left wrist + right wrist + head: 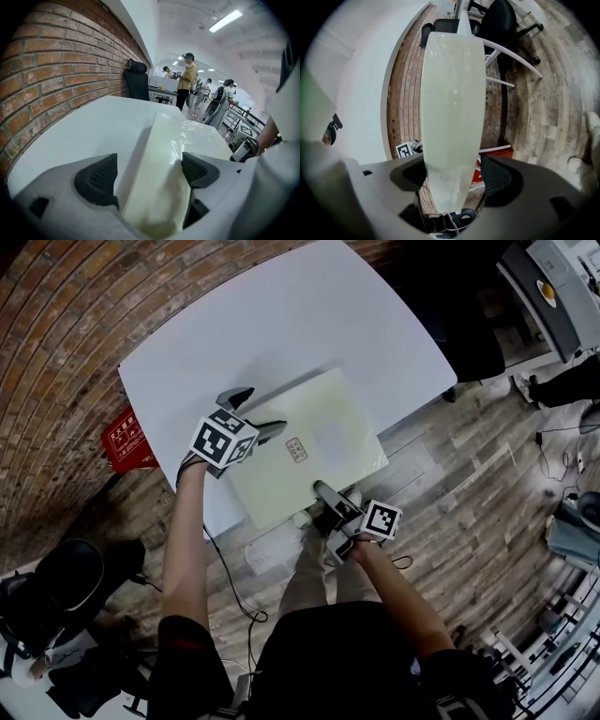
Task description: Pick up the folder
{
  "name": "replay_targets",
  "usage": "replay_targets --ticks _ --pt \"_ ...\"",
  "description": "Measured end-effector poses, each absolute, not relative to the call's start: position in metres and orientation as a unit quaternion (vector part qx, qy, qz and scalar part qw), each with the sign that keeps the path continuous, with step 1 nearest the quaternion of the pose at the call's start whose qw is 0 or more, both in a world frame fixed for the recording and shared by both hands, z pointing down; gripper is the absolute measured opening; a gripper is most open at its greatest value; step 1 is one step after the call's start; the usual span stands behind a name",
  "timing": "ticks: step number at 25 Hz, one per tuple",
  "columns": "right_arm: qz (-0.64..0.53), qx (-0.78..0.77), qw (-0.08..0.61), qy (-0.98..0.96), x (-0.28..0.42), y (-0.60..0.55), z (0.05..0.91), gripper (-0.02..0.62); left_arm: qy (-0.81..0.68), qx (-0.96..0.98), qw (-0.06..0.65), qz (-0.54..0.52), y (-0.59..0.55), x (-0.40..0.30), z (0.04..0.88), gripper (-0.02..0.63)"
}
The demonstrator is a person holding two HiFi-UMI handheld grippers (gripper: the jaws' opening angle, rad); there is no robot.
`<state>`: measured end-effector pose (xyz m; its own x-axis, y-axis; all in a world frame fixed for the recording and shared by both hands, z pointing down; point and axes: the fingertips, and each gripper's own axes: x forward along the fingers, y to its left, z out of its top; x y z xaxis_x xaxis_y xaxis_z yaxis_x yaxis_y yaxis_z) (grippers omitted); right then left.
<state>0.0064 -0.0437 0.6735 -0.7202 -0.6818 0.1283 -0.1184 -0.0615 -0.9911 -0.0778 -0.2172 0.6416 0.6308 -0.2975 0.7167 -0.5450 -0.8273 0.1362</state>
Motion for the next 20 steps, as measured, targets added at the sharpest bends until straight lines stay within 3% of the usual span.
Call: replay_targets --ticks 20 --pt "-0.658 -0.284 0.265 0.645 0.009 -0.051 0.666 0.308 -0.216 0.890 0.166 0.365 -0.189 -0.058 0.641 0.434"
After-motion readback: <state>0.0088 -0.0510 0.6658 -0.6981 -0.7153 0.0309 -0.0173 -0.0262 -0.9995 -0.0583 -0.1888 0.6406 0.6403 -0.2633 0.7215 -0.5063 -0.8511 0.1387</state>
